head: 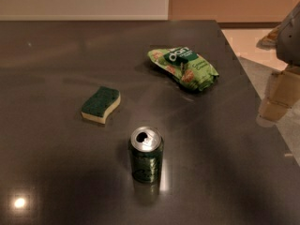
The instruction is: Move green rice chip bag near green can
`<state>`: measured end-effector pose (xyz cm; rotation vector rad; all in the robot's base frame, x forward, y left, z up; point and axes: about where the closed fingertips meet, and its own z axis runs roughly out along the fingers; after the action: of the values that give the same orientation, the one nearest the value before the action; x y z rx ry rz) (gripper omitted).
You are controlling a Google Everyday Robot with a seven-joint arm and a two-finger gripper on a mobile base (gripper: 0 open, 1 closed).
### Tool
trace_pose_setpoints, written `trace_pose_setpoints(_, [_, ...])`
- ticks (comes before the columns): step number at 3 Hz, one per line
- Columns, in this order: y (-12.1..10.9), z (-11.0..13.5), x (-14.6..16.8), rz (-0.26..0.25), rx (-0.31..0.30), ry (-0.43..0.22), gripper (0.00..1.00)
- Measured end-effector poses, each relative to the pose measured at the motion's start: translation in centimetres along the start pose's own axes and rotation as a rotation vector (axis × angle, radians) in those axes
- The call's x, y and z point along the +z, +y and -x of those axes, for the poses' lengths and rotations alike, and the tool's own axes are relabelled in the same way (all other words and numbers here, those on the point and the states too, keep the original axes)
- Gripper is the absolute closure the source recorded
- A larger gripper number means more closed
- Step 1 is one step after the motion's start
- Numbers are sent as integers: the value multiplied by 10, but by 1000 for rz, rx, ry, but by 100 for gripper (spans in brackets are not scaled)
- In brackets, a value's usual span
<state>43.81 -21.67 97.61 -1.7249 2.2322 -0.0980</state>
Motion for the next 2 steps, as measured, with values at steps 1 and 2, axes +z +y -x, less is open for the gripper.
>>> trace_pose_setpoints(1, [0,0,0,0,0,0,0])
trace_pose_setpoints(2, [-4,1,-1,2,4,1,0])
